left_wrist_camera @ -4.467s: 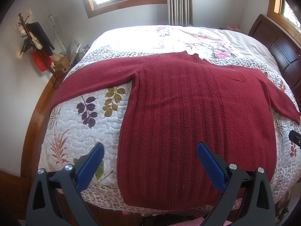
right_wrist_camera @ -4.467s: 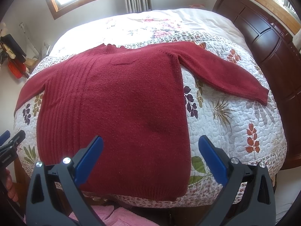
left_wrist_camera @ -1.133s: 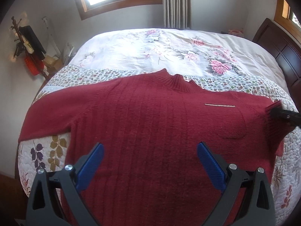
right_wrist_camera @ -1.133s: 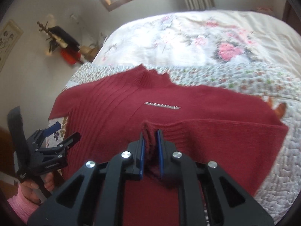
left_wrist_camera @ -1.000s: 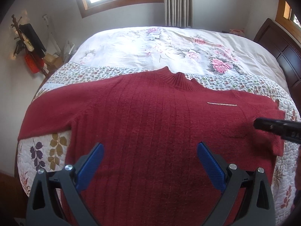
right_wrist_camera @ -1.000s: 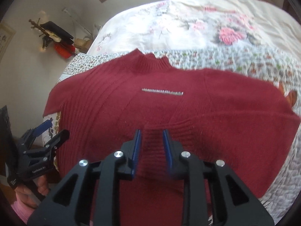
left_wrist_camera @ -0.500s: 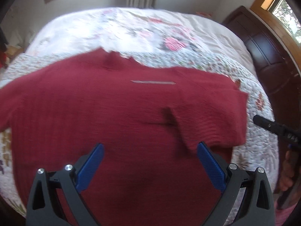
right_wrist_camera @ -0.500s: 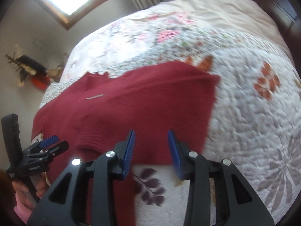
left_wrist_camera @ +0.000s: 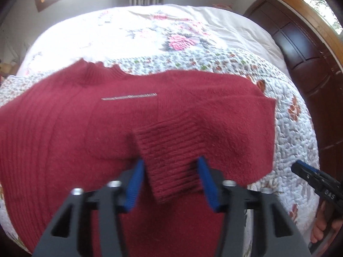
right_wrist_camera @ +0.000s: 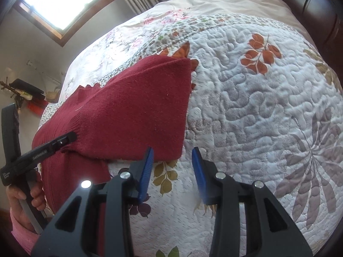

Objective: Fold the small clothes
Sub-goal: 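Lift the sleeve with the right tool and fold it across the sweater body, then grasp the other sleeve cuff with the left tool and lift it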

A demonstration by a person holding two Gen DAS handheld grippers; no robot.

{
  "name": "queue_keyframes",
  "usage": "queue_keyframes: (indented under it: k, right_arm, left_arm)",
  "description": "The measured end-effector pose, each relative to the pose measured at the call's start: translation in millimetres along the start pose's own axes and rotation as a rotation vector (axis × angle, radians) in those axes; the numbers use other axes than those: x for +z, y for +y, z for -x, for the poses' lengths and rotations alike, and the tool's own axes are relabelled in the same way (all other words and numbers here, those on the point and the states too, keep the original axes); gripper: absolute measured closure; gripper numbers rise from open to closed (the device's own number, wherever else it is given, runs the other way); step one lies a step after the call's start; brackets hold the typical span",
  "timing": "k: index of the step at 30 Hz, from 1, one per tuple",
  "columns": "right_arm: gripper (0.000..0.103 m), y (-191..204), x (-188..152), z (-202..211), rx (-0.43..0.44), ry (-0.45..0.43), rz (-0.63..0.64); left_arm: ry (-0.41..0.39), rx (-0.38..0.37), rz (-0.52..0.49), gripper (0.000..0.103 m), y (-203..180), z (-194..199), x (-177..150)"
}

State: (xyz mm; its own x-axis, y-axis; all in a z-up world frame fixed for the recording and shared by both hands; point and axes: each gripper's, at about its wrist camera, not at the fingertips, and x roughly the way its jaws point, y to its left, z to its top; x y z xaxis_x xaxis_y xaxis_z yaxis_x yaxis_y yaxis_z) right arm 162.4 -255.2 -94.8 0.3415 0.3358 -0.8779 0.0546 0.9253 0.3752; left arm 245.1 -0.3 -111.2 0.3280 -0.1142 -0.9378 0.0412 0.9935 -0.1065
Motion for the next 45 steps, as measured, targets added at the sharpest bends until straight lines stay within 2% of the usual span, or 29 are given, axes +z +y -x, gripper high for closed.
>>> queue_keyframes:
  k: [1, 2, 7, 9, 13, 16, 20, 27, 34, 38, 40, 41, 42, 45]
  right_arm:
    - [0.064, -2, -2, 0, 0.002, 0.001, -0.006]
    - [0.063, -3, 0, -2, 0.002, 0.002, -0.01]
    - [0.062, -2, 0, -8, 0.008, 0.014, -0.022]
    - [0.062, -1, 2, -11, 0.014, 0.012, -0.021]
    - [0.062, 5, 4, -12, 0.024, 0.01, -0.012]
    - [0.06, 11, 5, -13, 0.035, 0.008, -0.006]
    - [0.059, 24, 8, -17, 0.061, 0.008, 0.008]
    - [0.054, 56, 23, -29, 0.144, 0.012, 0.018]
    - [0.049, 93, 55, -47, 0.211, 0.045, 0.033]
    - [0.044, 99, 69, -68, 0.291, 0.098, -0.043]
    - [0.053, 101, 75, -79, 0.299, 0.134, -0.063]
    - [0.067, 102, 75, -84, 0.285, 0.158, -0.06]
    - [0.075, 104, 73, -88, 0.266, 0.173, -0.056]
    - [0.079, 106, 64, -90, 0.232, 0.174, -0.024]
  left_arm:
    - [-0.01, -0.016, 0.016, 0.077, 4, 3, 1]
    - [-0.014, -0.05, 0.031, 0.08, 8, 7, 2]
    - [-0.095, -0.143, 0.06, 0.086, 17, 39, 5]
    - [-0.13, -0.155, 0.065, 0.086, 23, 53, 7]
    - [-0.217, -0.12, 0.08, 0.086, 46, 84, 13]
    - [-0.262, -0.089, 0.116, 0.086, 78, 102, 18]
    - [-0.294, 0.013, 0.185, 0.086, 127, 111, 21]
    - [-0.281, 0.101, 0.293, 0.086, 198, 103, 19]
    - [-0.25, 0.112, 0.304, 0.086, 219, 82, 20]
    - [-0.241, 0.131, 0.304, 0.085, 229, 75, 23]
    - [-0.22, 0.141, 0.301, 0.084, 233, 66, 23]
    - [-0.212, 0.153, 0.303, 0.083, 236, 60, 23]
    - [-0.205, 0.167, 0.304, 0.082, 238, 55, 22]
    - [-0.157, 0.217, 0.317, 0.079, 250, 32, 17]
